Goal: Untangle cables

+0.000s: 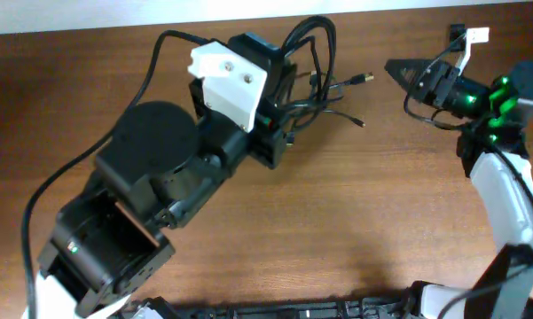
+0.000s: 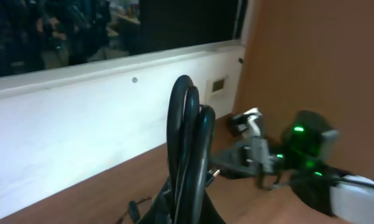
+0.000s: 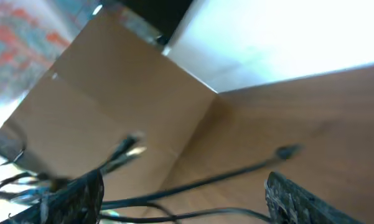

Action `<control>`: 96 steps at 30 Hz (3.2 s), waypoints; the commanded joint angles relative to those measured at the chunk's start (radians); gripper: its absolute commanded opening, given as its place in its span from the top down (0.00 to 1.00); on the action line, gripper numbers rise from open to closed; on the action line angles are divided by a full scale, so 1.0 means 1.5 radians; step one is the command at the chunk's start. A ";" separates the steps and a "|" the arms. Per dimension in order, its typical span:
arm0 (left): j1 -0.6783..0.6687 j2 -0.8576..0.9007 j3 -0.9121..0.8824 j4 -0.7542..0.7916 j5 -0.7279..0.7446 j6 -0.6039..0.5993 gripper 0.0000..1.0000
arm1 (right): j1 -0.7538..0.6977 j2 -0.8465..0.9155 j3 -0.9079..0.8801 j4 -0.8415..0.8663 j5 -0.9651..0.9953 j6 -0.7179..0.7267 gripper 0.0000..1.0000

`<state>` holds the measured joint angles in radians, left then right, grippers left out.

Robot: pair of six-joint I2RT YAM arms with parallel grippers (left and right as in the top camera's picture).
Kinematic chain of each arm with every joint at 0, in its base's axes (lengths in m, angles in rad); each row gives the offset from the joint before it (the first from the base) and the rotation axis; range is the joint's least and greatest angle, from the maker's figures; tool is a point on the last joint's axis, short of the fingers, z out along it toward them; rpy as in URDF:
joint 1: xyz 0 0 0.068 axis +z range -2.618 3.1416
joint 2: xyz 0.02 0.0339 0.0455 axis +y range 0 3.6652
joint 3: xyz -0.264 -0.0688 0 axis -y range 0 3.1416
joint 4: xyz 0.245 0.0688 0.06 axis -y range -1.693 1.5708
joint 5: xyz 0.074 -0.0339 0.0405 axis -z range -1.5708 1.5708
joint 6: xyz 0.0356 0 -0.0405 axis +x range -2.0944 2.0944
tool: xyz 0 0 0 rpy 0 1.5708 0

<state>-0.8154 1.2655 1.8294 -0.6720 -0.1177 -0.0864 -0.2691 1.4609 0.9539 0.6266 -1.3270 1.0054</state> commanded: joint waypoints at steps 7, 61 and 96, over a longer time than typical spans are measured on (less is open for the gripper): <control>0.000 0.080 0.011 0.085 -0.049 0.003 1.00 | 0.089 -0.154 0.003 -0.002 0.043 0.091 0.19; -0.018 0.225 0.011 0.437 0.104 -0.474 1.00 | 0.088 -0.171 0.003 -0.524 0.372 -0.039 0.16; 0.182 0.103 0.011 0.504 0.103 -0.473 1.00 | 0.088 -0.171 0.003 -0.741 0.514 -0.127 0.16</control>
<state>-0.5510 1.4269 1.8271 0.1020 0.0448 -0.8082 -0.1360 1.2037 0.9611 -0.4942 -0.5423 0.8345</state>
